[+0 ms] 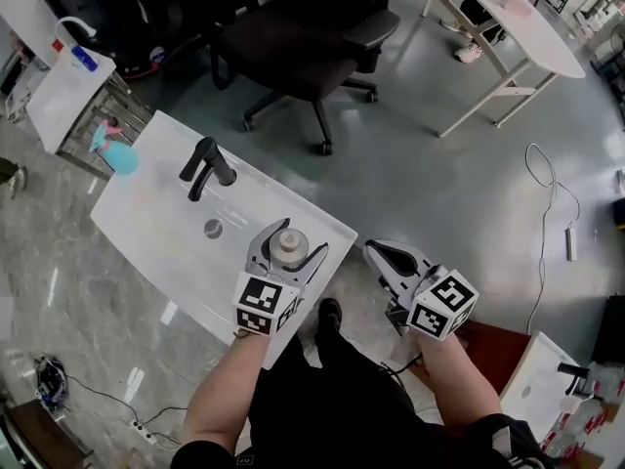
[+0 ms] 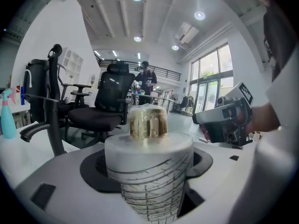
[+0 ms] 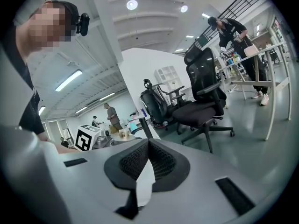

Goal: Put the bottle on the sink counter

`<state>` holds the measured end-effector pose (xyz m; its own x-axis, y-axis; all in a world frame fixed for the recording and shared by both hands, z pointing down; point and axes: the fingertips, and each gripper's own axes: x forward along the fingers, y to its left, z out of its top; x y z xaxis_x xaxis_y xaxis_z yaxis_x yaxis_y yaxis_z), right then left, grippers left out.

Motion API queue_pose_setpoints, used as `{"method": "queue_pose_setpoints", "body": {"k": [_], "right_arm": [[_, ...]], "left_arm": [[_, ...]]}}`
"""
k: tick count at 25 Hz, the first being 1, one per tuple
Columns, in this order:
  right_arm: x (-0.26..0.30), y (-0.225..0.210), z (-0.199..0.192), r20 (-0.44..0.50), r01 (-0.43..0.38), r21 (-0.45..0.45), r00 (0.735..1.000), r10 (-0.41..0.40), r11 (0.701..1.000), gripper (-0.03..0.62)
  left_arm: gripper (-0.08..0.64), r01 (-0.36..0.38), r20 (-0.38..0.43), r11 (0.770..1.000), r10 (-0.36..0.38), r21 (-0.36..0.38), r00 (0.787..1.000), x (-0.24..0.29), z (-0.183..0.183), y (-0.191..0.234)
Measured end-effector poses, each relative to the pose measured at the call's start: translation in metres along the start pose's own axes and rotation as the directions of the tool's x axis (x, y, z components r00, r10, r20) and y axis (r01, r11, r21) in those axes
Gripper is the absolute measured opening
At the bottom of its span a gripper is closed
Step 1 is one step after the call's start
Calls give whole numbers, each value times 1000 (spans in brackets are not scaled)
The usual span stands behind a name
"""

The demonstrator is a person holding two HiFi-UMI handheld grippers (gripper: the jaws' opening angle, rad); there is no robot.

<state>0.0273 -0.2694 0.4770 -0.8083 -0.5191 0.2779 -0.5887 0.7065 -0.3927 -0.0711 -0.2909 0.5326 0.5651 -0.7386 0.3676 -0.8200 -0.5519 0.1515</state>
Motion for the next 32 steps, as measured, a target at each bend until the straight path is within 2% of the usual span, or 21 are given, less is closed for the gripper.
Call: {"method": "queue_pose_setpoints", "body": {"k": [4, 12, 32], "right_arm": [[1, -5, -8, -5, 2, 6, 1000, -2, 1000, 14], [3, -8, -19, -17, -10, 10, 1000, 10, 1000, 14], [-28, -28, -41, -47, 74, 12, 996, -74, 997, 14]], "left_arm": [[336, 6, -18, 1000, -6, -15, 1000, 14, -13, 0], [336, 20, -72, 1000, -20, 2, 997, 40, -44, -4], [336, 21, -151, 1000, -21, 2, 988, 78, -85, -7]]}}
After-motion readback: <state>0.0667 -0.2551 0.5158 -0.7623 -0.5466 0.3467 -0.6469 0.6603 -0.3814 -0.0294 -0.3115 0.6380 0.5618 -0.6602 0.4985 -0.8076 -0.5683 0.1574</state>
